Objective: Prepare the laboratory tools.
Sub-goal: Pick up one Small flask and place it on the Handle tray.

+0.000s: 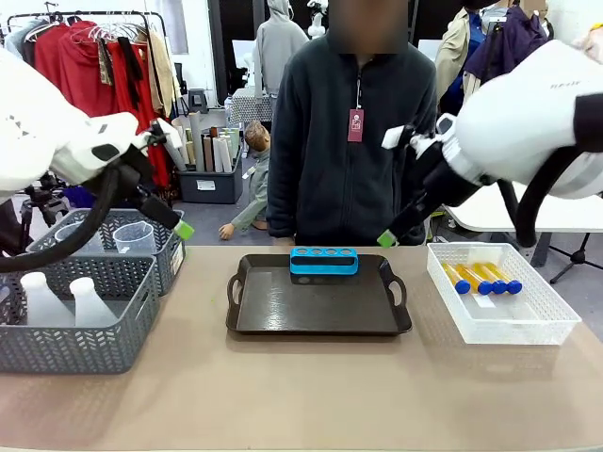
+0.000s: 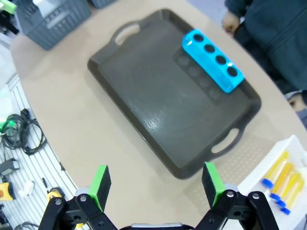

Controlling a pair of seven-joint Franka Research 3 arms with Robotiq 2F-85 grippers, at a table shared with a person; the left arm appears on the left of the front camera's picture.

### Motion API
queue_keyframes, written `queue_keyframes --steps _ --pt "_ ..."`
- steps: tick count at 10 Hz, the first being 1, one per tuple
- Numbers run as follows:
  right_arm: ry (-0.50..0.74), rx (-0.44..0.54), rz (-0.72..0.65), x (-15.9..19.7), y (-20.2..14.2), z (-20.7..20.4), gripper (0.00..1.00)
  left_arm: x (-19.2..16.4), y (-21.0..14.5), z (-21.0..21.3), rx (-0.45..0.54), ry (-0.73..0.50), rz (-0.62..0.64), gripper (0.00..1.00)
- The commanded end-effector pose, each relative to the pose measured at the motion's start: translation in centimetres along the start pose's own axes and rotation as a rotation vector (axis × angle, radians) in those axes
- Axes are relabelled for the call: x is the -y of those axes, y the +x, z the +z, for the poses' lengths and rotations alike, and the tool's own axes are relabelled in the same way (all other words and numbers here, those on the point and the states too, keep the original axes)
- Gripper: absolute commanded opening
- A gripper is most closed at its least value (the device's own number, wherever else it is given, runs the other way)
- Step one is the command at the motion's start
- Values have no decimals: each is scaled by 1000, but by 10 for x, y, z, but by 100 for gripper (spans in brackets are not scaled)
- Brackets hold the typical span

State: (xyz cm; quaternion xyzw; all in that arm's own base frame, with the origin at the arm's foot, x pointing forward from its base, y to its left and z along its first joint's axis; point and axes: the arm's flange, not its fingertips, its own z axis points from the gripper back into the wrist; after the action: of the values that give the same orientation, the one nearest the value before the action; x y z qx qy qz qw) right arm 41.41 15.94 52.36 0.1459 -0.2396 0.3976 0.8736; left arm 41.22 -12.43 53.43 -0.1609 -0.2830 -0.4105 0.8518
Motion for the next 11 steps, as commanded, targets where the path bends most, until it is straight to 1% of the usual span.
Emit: queue_keyframes --steps 1,2,3,6,8,10,11 --pt "51 64 17 15 6 25 100 2 7 7 72 28 -59 100" --pt "47 88 15 17 9 40 100 2 15 18 105 68 -76 100" --pt "27 109 17 19 13 55 100 3 23 25 116 77 -91 100" --pt "-3 145 29 23 23 95 100 10 44 47 125 67 -125 100" --pt "-17 160 18 23 30 118 100 18 61 67 112 85 -138 100" --pt "-39 159 8 26 32 129 100 20 83 84 72 81 -148 100" --pt "-44 153 1 28 34 133 100 20 91 92 68 74 -148 100"
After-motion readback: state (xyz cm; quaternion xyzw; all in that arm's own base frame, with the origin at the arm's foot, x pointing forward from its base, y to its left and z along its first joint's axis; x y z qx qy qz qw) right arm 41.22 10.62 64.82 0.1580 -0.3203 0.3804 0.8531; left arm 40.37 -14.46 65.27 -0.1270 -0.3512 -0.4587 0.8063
